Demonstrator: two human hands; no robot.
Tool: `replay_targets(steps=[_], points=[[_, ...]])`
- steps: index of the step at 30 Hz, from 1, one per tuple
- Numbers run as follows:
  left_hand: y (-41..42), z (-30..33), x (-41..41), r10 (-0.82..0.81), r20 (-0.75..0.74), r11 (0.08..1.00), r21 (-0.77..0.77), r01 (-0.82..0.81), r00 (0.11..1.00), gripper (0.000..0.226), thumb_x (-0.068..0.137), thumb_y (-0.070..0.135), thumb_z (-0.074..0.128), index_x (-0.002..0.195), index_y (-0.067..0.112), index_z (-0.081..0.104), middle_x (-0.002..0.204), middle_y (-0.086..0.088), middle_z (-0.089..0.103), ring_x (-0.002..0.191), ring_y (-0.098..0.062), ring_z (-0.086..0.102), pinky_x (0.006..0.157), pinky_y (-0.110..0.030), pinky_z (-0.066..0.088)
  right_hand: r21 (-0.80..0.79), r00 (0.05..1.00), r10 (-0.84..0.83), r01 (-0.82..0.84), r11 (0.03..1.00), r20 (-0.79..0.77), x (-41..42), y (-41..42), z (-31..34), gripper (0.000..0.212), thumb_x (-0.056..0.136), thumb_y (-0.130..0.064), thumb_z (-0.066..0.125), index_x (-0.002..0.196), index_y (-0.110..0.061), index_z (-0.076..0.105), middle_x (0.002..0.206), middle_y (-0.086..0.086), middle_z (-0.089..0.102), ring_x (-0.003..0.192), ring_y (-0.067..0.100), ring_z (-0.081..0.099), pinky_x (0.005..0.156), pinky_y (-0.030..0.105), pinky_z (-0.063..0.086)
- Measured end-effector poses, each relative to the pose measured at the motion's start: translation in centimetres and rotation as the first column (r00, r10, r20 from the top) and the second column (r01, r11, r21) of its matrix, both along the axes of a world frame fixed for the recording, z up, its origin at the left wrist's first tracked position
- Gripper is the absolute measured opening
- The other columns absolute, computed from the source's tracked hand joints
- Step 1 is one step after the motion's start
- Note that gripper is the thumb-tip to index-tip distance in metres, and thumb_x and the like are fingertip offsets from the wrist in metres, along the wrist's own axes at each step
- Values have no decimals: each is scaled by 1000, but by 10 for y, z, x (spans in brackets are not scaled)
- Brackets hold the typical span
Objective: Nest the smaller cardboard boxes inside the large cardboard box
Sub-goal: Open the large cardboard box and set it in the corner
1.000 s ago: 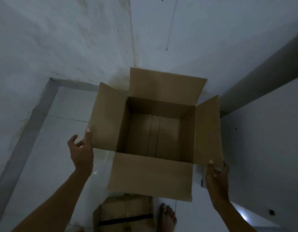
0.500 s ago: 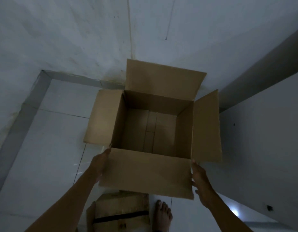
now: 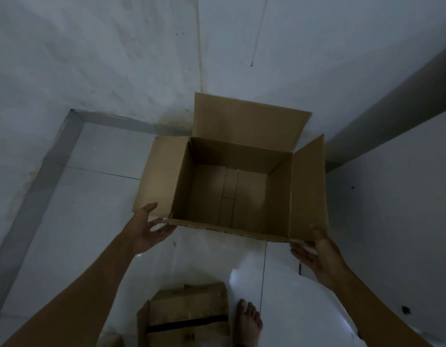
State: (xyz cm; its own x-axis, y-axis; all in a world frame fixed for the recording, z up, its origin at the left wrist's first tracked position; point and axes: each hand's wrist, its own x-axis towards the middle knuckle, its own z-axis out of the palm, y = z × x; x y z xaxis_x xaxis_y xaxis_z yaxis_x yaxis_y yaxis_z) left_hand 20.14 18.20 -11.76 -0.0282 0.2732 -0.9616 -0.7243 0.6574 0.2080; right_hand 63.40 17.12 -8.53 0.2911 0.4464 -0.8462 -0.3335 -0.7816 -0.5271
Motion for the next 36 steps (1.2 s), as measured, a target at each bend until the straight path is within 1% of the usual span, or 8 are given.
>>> replay_targets(steps=[3, 7, 12, 15, 19, 25, 30, 36], points=[[-5, -6, 5, 88, 5, 995, 45, -88, 996, 66, 89, 24, 72, 147, 25, 40, 146, -14, 43, 110, -45, 62, 73, -51, 60, 14, 1000, 9, -9, 1000, 10, -3, 1, 3, 37, 102, -37, 59, 136, -30, 49, 111, 10, 65, 104, 38, 70, 89, 49, 59], [-10, -9, 13, 147, 30, 984, 92, -150, 989, 51, 86, 12, 74, 133, 17, 54, 143, -16, 46, 115, -42, 60, 75, -50, 60, 28, 1000, 19, -19, 999, 4, -12, 3, 3, 43, 100, -35, 63, 140, -31, 49, 113, 8, 63, 105, 37, 69, 90, 51, 59], [-14, -2, 9, 148, -63, 977, 162, -136, 987, 51, 82, 8, 79, 129, 12, 59, 137, -14, 45, 125, -39, 48, 78, -59, 58, 73, 997, 64, -67, 995, 32, -26, 6, 6, 24, 101, -34, 62, 121, -21, 57, 124, 13, 60, 108, 34, 65, 93, 45, 57], [-12, 7, 16, 46, -82, 982, 187, -30, 996, 30, 89, 3, 68, 118, 11, 64, 139, -15, 45, 130, -41, 42, 75, -61, 58, 102, 997, 40, -46, 994, 61, -34, 9, 7, 32, 102, -30, 59, 130, -16, 55, 130, 13, 59, 118, 33, 61, 102, 46, 53], [3, 22, 34, 111, -116, 965, 252, -79, 987, 30, 95, 6, 61, 125, 13, 58, 146, -17, 41, 135, -39, 42, 83, -58, 59, 121, 992, -29, 14, 993, 126, -45, 9, 10, 44, 101, -28, 62, 139, -8, 54, 130, 13, 58, 115, 30, 61, 102, 44, 54], [24, 39, 55, -59, -255, 975, 193, 110, 965, 46, 101, 26, 57, 144, 18, 44, 138, -5, 38, 113, -40, 51, 83, -57, 60, 118, 976, -82, 59, 991, 200, -50, 10, 8, 27, 96, -35, 68, 111, -13, 62, 98, 4, 63, 88, 19, 65, 87, 36, 58], [22, 33, 55, -119, -373, 966, 171, 194, 920, 46, 105, 18, 48, 150, 11, 42, 146, -12, 41, 119, -39, 54, 90, -55, 58, 110, 967, -163, 144, 983, 193, -54, 11, 6, 3, 94, -14, 66, 94, -12, 64, 105, 13, 65, 90, 22, 66, 85, 36, 58], [17, 28, 57, -150, -431, 955, 169, 243, 890, 42, 103, 18, 51, 144, 9, 49, 136, -12, 50, 102, -33, 64, 88, -52, 59, 122, 966, -192, 173, 977, 171, -57, 4, 9, 11, 94, -10, 65, 86, -17, 63, 99, 8, 65, 91, 22, 67, 86, 36, 59]])
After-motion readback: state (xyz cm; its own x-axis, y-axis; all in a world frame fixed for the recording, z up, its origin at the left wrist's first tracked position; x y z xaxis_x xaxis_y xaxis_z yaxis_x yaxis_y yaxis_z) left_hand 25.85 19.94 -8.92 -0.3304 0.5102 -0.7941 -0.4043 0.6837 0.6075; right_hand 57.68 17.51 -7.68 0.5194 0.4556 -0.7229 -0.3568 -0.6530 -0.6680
